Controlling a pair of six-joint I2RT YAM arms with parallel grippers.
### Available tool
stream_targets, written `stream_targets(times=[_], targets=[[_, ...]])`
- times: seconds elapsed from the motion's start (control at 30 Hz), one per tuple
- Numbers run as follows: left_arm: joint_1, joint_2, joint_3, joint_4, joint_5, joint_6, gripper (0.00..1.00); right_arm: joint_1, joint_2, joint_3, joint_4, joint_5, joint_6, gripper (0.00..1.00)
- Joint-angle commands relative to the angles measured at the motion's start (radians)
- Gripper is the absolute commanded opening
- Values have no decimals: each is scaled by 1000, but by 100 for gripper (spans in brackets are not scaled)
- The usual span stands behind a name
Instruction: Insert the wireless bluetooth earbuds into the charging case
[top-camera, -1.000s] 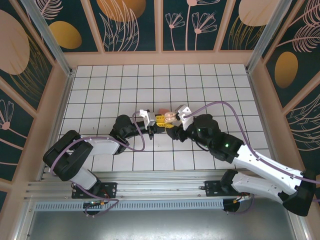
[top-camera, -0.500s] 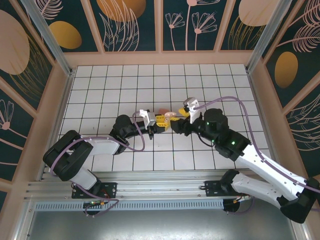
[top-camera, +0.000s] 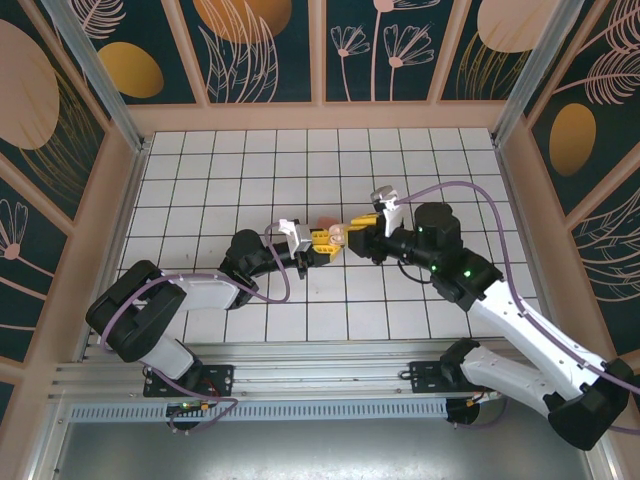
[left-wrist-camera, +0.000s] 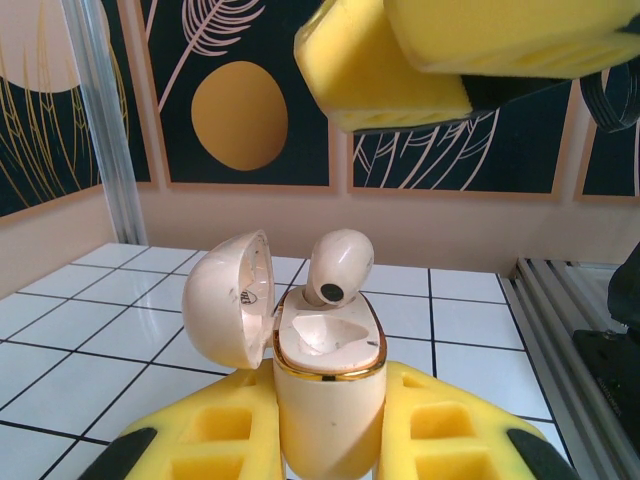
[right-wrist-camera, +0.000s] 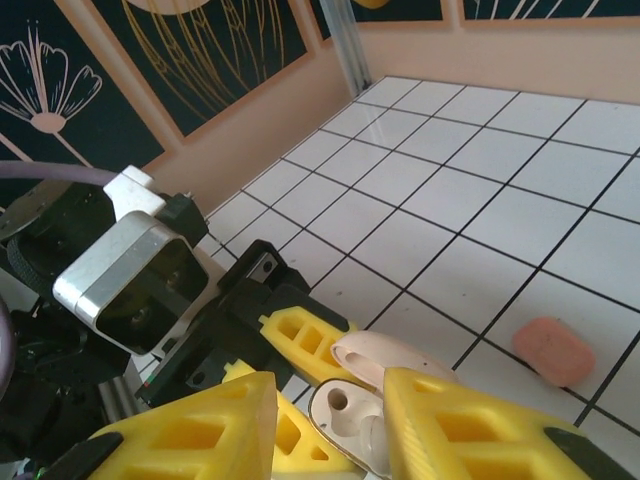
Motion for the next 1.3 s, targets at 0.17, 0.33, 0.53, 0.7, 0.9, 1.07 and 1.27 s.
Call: stream_targets(times=[0.17,0.33,0.53,0.7,0.9,1.07,1.27], targets=[[-3,-36,19,18,-3,17,10,-25,32,15,1,-42,28,26],[-2,-33,18,22,-5,14,10,-33,46,4,8,-66,32,22],[-2,-39,20,22,-6,14,10,-46,45,-12,13,-86,36,19],[-2,-49,19,19,-6,11,10,-51,41,-36,16,-92,39,19],[-2,-49,20,22,-7,9,10,-63,49,-48,15,-106,46,16],[-2,-57,21,19,-8,14,10,-71,56,-55,12,-104,49,14],[-3,-66,18,18,-9,12,10,-75,74,-55,-17,-66,49,14]])
